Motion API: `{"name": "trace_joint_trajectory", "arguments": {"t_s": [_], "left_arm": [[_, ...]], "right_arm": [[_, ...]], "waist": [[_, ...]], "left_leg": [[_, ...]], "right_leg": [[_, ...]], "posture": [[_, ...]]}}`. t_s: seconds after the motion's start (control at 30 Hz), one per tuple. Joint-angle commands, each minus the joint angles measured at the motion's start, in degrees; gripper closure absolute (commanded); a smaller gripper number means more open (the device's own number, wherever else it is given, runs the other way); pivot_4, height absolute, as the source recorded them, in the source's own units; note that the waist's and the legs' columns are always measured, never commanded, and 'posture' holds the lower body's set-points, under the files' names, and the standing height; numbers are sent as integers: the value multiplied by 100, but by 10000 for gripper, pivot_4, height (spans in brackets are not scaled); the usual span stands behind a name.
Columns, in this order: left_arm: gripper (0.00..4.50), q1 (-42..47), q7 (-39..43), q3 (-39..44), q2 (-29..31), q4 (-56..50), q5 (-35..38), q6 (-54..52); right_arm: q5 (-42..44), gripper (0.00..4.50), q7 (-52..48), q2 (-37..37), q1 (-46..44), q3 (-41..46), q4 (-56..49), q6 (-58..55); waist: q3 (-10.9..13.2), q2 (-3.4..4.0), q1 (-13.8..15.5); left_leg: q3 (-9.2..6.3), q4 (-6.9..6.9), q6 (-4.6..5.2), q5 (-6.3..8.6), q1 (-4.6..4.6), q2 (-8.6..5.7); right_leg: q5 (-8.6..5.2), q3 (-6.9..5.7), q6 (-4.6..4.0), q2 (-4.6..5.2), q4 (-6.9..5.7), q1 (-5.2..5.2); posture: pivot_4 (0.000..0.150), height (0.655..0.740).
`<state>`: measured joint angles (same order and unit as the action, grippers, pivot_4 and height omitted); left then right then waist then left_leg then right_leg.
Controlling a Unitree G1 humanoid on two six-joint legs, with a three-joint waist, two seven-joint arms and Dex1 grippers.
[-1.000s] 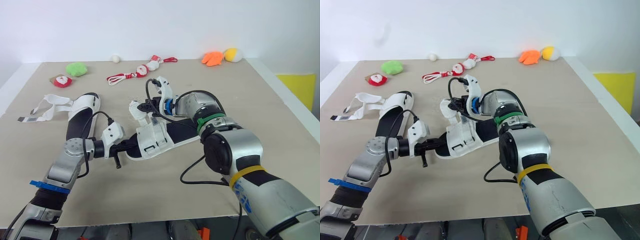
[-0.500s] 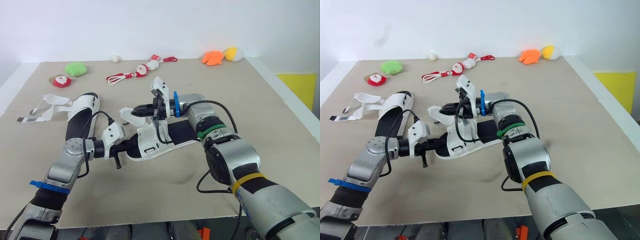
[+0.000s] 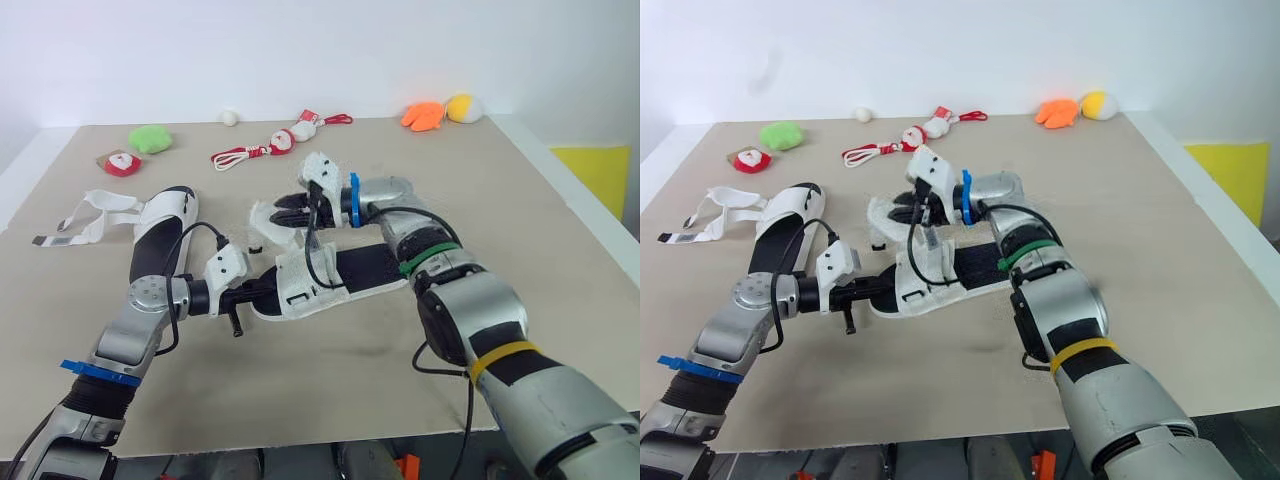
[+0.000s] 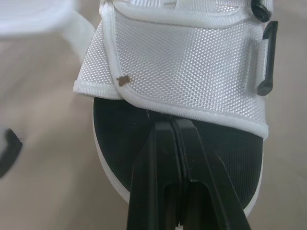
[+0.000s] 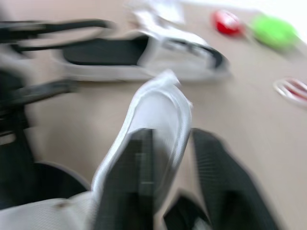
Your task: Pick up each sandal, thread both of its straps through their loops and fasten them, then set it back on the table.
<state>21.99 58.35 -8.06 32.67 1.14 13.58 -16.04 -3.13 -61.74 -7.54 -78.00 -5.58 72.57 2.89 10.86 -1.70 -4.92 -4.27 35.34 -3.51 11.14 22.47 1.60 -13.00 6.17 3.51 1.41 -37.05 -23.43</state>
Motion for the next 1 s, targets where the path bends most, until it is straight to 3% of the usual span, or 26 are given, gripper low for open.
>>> {"name": "trace_joint_trajectory", "arguments": {"t_s": [0.03, 0.1, 0.5, 0.7, 1.0], "left_arm": [[45000, -152, 38, -232, 58, 184, -195, -125], [45000, -160, 45, -241, 53, 172, -199, -137], [45000, -177, 20, -277, -15, 132, -210, -171], [45000, -245, -22, -259, -17, 78, -198, -177], [45000, -261, -81, -261, -30, 21, -178, -211]], "right_arm": [[178, 8895, 366, 33, -308, 298, 70, -663], [174, 444, 557, 48, -460, 362, 142, -1147], [1098, 444, 1647, 167, -1310, 1636, 429, -4451], [984, 444, 1604, 265, -1270, 1550, 382, -4583], [657, 444, 535, 502, -1448, 1085, 344, -4515]], "waist": [[1, 1, 0], [2, 3, -1], [1, 2, -1], [1, 2, -3], [1, 2, -5]], "left_leg": [[0, -1, 0, 0, 1, 0], [0, -1, 0, 0, 3, -1], [-1, -2, 1, 1, 6, -2], [-1, -2, 1, 2, 6, -2], [-1, -2, 2, 2, 8, -3]], "right_leg": [[1, 0, 3, 0, 0, 0], [11, 0, 20, 0, 0, -2], [9, 0, 17, 1, 1, -3], [9, 1, 21, 0, 1, -3], [9, 0, 27, 0, 2, -4]], "posture": [[1500, 7400], [1500, 7400], [1500, 7400], [1500, 7400], [1500, 7400]]}}
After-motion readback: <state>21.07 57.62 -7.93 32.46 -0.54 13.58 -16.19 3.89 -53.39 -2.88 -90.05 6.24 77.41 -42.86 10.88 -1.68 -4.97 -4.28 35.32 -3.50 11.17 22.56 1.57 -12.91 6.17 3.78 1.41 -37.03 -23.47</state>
